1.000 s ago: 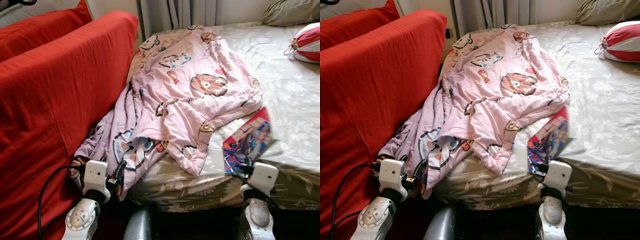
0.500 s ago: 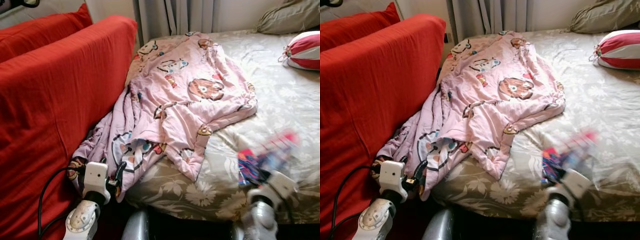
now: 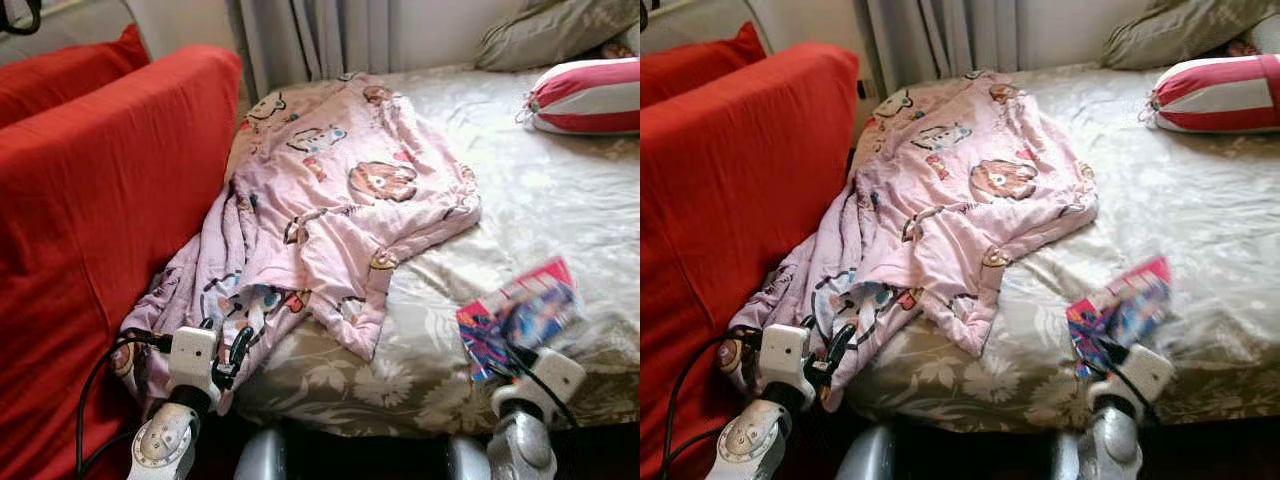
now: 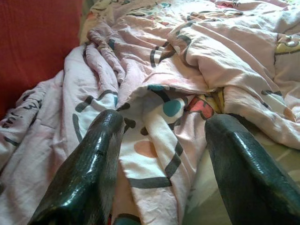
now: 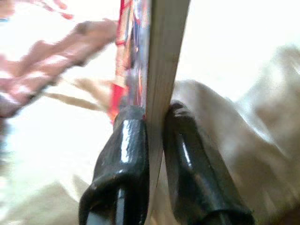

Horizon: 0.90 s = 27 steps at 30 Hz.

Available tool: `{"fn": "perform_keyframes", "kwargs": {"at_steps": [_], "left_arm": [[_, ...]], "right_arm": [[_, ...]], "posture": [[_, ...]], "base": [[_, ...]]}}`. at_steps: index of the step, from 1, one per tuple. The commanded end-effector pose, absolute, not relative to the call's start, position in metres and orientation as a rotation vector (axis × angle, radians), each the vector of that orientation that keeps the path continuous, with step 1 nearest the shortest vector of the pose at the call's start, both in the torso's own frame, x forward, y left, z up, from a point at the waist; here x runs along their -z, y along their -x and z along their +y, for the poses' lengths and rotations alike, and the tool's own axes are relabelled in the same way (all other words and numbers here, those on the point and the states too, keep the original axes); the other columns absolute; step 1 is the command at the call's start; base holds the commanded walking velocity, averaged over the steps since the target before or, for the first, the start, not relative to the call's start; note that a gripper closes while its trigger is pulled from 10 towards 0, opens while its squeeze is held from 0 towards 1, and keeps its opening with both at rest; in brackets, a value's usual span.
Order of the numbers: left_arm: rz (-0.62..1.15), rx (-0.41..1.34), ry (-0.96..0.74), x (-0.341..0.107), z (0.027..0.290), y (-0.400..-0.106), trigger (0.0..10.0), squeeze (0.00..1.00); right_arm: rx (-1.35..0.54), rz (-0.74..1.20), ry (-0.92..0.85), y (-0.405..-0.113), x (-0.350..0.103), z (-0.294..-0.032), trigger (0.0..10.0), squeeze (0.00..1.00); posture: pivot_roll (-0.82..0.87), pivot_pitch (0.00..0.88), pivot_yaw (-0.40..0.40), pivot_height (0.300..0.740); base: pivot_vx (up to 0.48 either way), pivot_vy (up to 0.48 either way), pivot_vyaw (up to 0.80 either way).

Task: Clean up the room

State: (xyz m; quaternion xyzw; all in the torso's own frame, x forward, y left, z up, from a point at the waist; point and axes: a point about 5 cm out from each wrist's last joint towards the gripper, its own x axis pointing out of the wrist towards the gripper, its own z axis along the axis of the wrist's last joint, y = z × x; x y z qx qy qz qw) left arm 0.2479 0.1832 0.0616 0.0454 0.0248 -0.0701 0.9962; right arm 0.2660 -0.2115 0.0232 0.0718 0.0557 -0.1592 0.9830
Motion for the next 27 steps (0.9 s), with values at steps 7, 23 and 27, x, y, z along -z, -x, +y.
{"fn": "perform_keyframes", "kwargs": {"at_steps": [7,23,27], "left_arm": [[0.076,0.091,-0.081,-0.053,0.189,-0.249,10.0,0.00],[0.261,-0.003,0.042,-0.007,0.202,-0.240,10.0,0.00],[0.345,-0.023,0.048,0.011,0.210,-0.232,10.0,0.00]], "right_arm": [[0.134,0.027,-0.060,-0.284,-0.047,-0.192,10.0,0.00],[0.083,0.034,-0.036,-0.283,-0.046,-0.191,10.0,0.00],[0.084,0.031,-0.036,-0.283,-0.047,-0.192,10.0,0.00]], "posture": [[0.10,0.000,0.095,0.580],[0.06,0.000,0.086,0.675],[0.06,0.000,0.084,0.695]], "base": [[0.000,0.000,0.00],[0.000,0.000,0.00],[0.000,0.000,0.00]]}}
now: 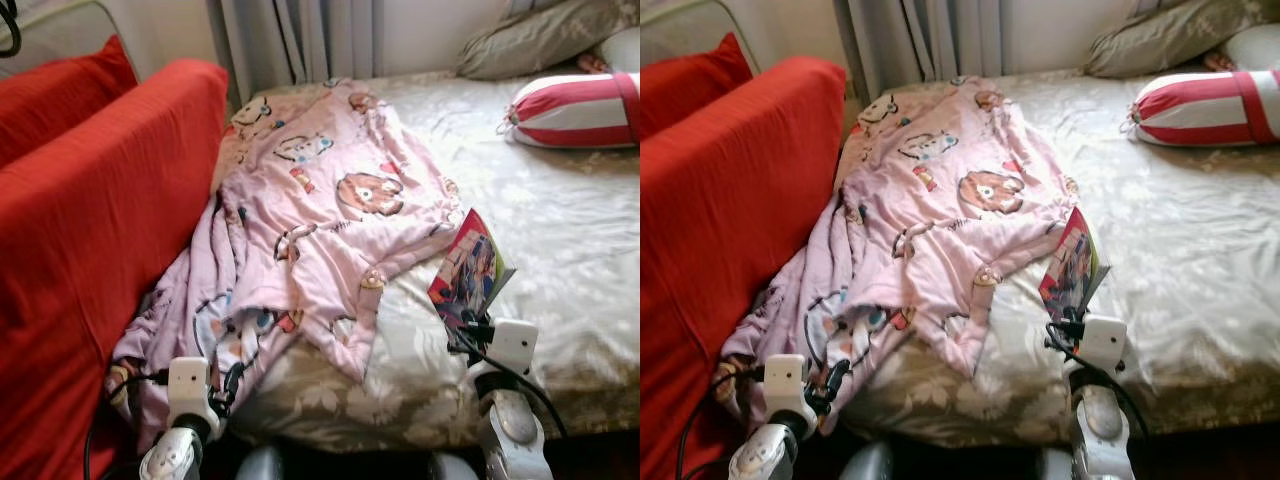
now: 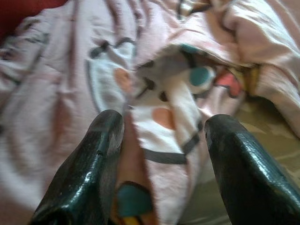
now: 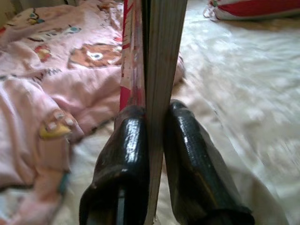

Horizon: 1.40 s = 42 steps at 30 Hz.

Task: Clean up the room

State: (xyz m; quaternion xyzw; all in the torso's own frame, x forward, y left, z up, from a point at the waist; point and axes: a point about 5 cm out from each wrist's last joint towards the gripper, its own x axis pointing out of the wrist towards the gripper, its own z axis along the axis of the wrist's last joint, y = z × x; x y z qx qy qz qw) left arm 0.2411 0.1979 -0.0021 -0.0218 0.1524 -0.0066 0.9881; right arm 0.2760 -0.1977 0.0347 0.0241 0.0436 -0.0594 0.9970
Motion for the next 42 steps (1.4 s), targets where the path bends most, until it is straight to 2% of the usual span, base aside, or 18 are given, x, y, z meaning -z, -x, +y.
{"fn": "perform_keyframes", "kwargs": {"at_steps": [1,7,16,23,42], "left_arm": [[0.357,-0.026,0.048,0.013,0.211,-0.230,10.0,0.00],[0.497,-0.025,0.048,0.038,0.213,-0.214,10.0,0.00],[0.684,-0.055,0.051,0.064,0.214,-0.191,10.0,0.00],[0.809,-0.046,0.077,0.080,0.200,-0.176,10.0,0.00],[0.856,0.022,0.067,0.085,0.192,-0.169,10.0,0.00]], "right_arm": [[0.083,0.031,-0.036,-0.283,-0.047,-0.192,10.0,0.00],[0.083,0.035,-0.028,-0.283,-0.045,-0.194,10.0,0.00],[0.090,0.077,0.002,-0.284,-0.039,-0.193,10.0,0.00],[0.122,0.061,0.024,-0.286,-0.044,-0.203,10.0,0.00],[0.185,0.041,0.036,-0.286,-0.046,-0.208,10.0,0.00]], "posture": [[0.06,0.000,0.084,0.700],[0.05,0.000,0.077,0.740],[0.02,0.000,0.066,0.740],[0.02,0.000,0.039,0.740],[0.00,0.000,0.045,0.740]], "base": [[0.000,0.000,0.00],[0.000,0.000,0.00],[0.000,0.000,0.00],[0.000,0.000,0.00],[0.000,-0.016,0.00]]}}
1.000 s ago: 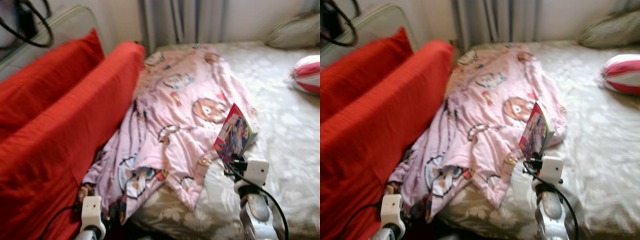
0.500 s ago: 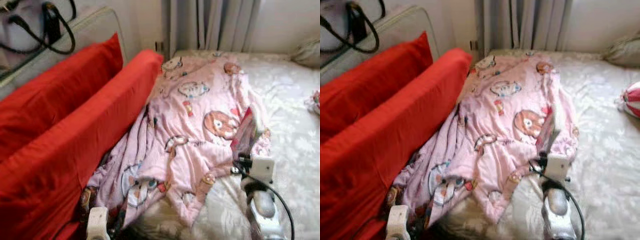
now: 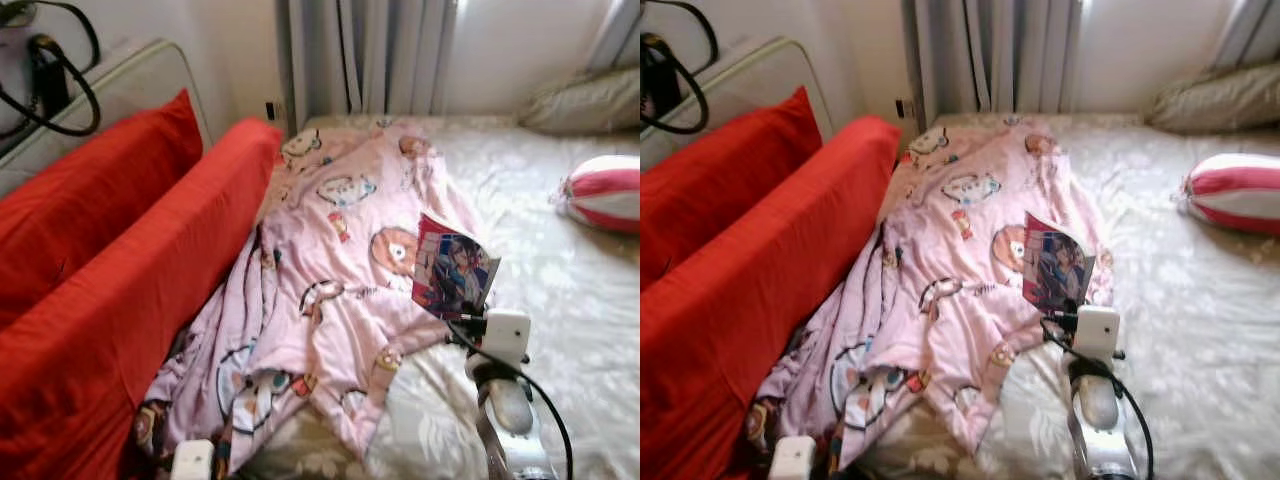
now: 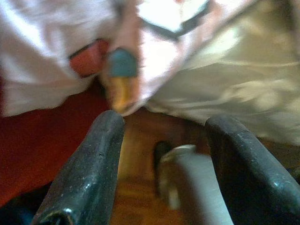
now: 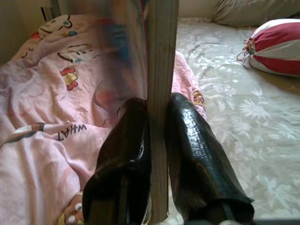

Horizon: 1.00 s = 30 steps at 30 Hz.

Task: Clean up the room

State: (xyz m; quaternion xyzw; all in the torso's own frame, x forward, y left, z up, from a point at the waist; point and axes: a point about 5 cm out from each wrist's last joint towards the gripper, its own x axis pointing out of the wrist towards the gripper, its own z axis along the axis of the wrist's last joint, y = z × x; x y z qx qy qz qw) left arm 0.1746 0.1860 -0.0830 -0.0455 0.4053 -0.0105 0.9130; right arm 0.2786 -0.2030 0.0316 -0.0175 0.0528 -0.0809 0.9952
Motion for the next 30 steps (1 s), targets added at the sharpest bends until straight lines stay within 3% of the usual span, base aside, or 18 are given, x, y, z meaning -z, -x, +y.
{"fn": "perform_keyframes", "kwargs": {"at_steps": [1,30], "left_arm": [[0.855,0.022,0.067,0.0849,0.1921,-0.1691,10.0,0.00],[0.873,0.035,0.053,0.0858,0.1900,-0.1691,10.0,0.00]], "right_arm": [[0.185,0.041,0.037,-0.2867,-0.0460,-0.2077,10.0,0.00],[0.184,0.035,0.063,-0.2852,-0.0465,-0.2039,10.0,0.00]], "posture": [[0.01,0.000,0.043,0.740],[0.00,0.000,0.039,0.740]], "base": [[0.000,-0.304,0.00],[0.000,-0.321,0.00]]}}
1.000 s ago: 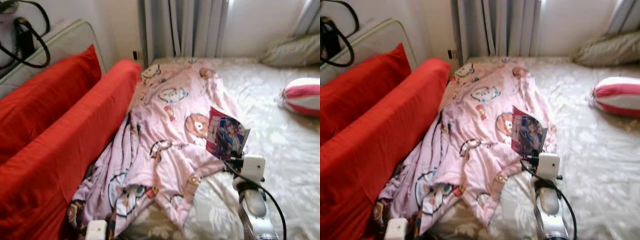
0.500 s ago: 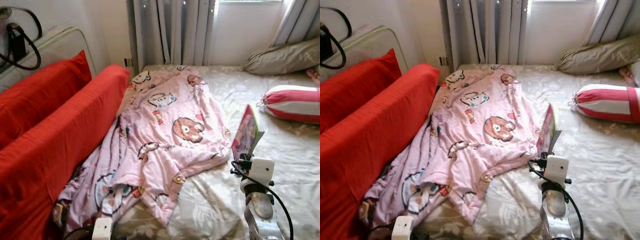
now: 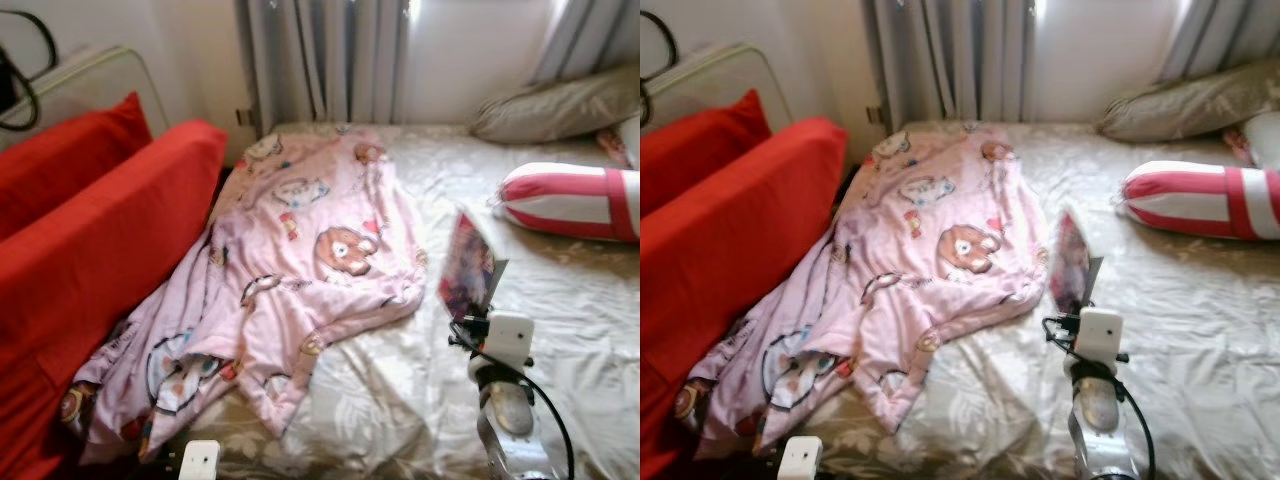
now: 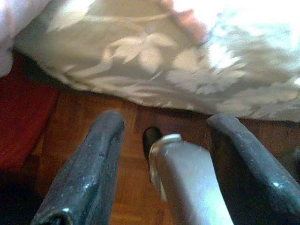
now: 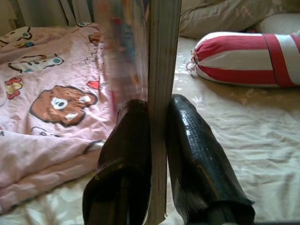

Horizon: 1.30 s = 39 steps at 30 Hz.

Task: Clean up the room

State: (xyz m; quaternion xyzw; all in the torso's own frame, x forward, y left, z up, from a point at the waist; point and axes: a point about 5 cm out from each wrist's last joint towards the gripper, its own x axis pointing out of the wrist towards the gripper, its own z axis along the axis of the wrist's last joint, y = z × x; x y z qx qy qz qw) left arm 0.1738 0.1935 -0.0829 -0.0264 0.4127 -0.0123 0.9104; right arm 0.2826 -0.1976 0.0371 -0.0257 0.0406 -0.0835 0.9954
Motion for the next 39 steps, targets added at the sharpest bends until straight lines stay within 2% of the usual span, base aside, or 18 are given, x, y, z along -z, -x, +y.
{"fn": "perform_keyframes", "kwargs": {"at_steps": [1,39], "left_arm": [[0.871,0.037,0.053,0.0856,0.1894,-0.1698,10.0,0.00],[0.864,0.051,0.052,0.0838,0.1893,-0.1739,10.0,0.00]], "right_arm": [[0.184,0.038,0.062,-0.2844,-0.0458,-0.2039,10.0,0.00],[0.201,0.047,0.047,-0.2828,-0.0445,-0.2008,10.0,0.00]], "posture": [[0.00,0.000,0.039,0.740],[0.01,0.000,0.054,0.740]], "base": [[0.000,-0.322,0.00],[0.000,-0.322,0.00]]}}
